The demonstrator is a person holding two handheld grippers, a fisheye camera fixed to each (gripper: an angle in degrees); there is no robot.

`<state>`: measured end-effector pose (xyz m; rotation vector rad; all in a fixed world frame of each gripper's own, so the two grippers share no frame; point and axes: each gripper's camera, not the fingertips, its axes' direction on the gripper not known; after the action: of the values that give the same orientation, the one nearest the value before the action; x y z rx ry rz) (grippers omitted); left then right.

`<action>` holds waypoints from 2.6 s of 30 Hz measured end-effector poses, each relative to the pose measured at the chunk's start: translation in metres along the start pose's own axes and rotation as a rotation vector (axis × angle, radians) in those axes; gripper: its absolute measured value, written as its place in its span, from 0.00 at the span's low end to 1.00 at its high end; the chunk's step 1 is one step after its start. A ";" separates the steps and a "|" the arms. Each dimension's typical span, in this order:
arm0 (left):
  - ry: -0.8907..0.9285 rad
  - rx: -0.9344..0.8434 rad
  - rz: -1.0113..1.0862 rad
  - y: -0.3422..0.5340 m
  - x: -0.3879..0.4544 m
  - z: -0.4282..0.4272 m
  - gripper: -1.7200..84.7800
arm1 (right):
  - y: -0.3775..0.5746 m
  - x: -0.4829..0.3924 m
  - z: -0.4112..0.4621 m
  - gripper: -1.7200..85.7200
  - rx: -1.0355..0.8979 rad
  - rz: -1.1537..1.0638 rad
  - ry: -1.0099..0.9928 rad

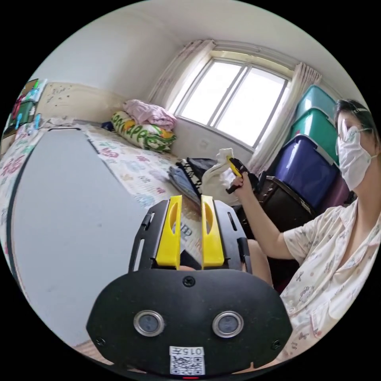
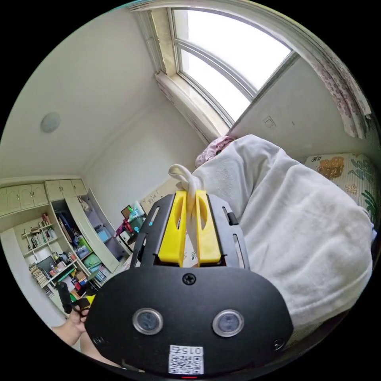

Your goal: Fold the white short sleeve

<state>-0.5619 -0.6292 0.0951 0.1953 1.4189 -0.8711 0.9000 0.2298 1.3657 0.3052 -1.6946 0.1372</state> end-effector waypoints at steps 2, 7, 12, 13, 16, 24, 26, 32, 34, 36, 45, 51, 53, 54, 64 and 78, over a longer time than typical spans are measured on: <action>0.070 -0.019 0.014 -0.041 0.006 0.047 0.12 | 0.013 -0.001 -0.044 0.07 0.024 -0.017 -0.022; 0.241 -0.162 0.107 -0.161 0.047 0.208 0.13 | 0.036 0.015 -0.118 0.07 0.022 -0.044 -0.112; 0.348 -0.141 0.087 -0.232 0.079 0.313 0.15 | 0.044 0.027 -0.184 0.08 -0.030 -0.134 -0.093; 0.349 -0.145 0.115 -0.244 0.091 0.332 0.15 | 0.045 0.032 -0.191 0.08 -0.039 -0.136 -0.099; 0.324 -0.151 0.189 -0.260 0.118 0.367 0.16 | 0.049 0.056 -0.223 0.08 -0.080 -0.146 -0.118; 0.309 -0.172 0.251 -0.270 0.152 0.397 0.16 | 0.049 0.109 -0.313 0.12 -0.103 -0.309 -0.027; 0.298 -0.175 0.270 -0.270 0.156 0.395 0.16 | 0.051 0.127 -0.325 0.14 -0.071 -0.264 -0.058; 0.252 -0.165 0.316 -0.266 0.173 0.373 0.16 | 0.065 0.158 -0.322 0.10 -0.065 -0.269 -0.004; 0.221 -0.148 0.384 -0.260 0.189 0.358 0.17 | 0.072 0.172 -0.327 0.06 -0.029 -0.238 -0.061; 0.214 -0.141 0.458 -0.255 0.202 0.346 0.17 | 0.082 0.190 -0.328 0.05 0.001 -0.185 -0.010; 0.164 -0.120 0.519 -0.239 0.223 0.305 0.16 | 0.123 0.259 -0.318 0.05 0.032 -0.148 -0.014; 0.190 -0.096 0.394 -0.220 0.208 0.285 0.12 | 0.152 0.302 -0.297 0.13 0.047 -0.169 -0.019; 0.181 -0.104 0.422 -0.199 0.207 0.277 0.10 | 0.160 0.313 -0.289 0.13 0.046 -0.173 -0.019; 0.180 -0.102 0.425 -0.193 0.205 0.274 0.09 | 0.167 0.321 -0.283 0.12 0.051 -0.181 -0.028; 0.206 -0.030 0.298 -0.091 0.150 0.202 0.03 | 0.232 0.377 -0.230 0.04 0.008 -0.256 0.004; 0.002 0.424 0.142 0.012 0.060 -0.190 0.02 | 0.236 0.323 -0.311 0.02 0.233 -0.382 0.079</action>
<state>-0.7069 -0.5310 -0.0006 0.6103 1.1919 -1.0455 1.0919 0.4984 1.7497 0.7805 -1.5145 0.0614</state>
